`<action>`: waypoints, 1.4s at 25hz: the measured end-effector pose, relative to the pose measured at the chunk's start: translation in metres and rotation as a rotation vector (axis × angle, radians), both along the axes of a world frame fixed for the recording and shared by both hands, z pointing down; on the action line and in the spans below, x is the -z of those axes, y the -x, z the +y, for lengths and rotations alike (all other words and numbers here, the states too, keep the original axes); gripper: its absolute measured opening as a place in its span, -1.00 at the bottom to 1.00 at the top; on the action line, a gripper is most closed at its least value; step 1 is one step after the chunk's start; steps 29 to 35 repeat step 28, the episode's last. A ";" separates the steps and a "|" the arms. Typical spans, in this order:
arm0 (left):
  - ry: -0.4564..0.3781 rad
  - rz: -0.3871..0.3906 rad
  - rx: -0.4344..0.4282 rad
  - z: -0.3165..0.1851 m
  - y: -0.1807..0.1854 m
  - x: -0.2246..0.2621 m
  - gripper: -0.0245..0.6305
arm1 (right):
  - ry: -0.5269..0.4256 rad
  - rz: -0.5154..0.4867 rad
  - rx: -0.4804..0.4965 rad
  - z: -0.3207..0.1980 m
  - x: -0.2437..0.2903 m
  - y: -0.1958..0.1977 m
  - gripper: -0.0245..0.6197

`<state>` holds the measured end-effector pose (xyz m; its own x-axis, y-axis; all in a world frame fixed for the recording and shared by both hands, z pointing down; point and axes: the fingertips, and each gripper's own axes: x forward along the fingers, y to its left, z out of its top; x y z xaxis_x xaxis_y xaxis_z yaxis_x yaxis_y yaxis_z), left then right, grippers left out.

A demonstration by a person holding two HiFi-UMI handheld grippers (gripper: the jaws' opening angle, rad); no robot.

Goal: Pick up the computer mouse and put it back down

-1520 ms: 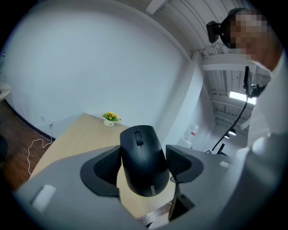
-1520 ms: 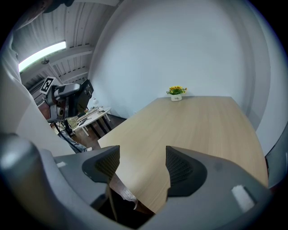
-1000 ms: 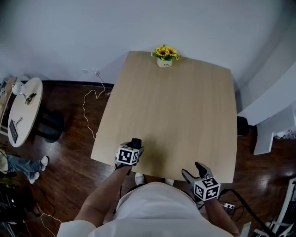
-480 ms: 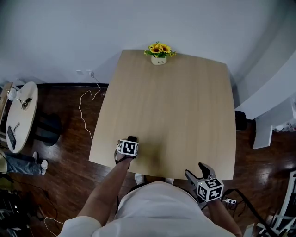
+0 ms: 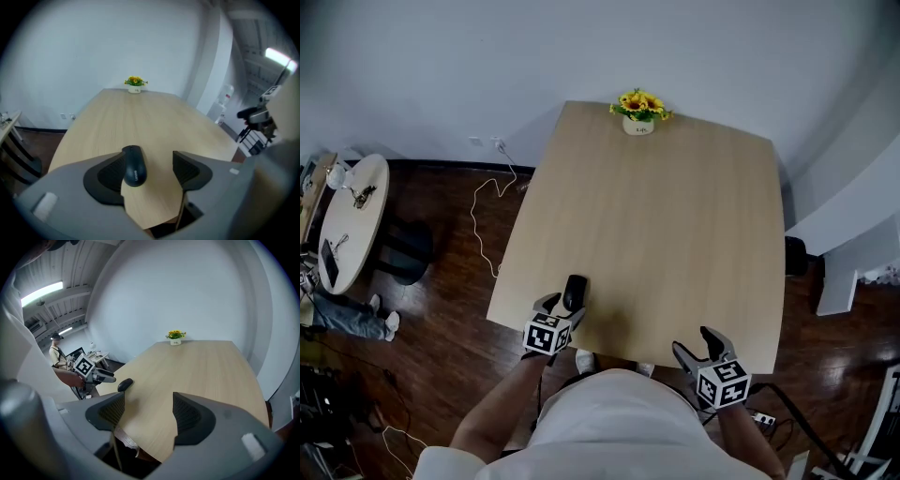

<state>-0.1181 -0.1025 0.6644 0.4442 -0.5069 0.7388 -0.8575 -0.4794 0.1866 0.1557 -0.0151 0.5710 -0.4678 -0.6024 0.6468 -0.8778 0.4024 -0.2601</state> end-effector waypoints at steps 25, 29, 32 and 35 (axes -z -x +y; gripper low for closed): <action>-0.059 0.199 -0.080 0.081 -0.019 0.048 -0.02 | -0.041 0.037 0.064 0.000 0.018 0.017 0.05; -0.065 0.199 -0.080 0.083 -0.018 0.050 -0.02 | -0.042 0.037 0.064 0.002 0.018 0.018 0.05; -0.065 0.199 -0.080 0.083 -0.018 0.050 -0.02 | -0.042 0.037 0.064 0.002 0.018 0.018 0.05; -0.065 0.199 -0.080 0.083 -0.018 0.050 -0.02 | -0.042 0.037 0.064 0.002 0.018 0.018 0.05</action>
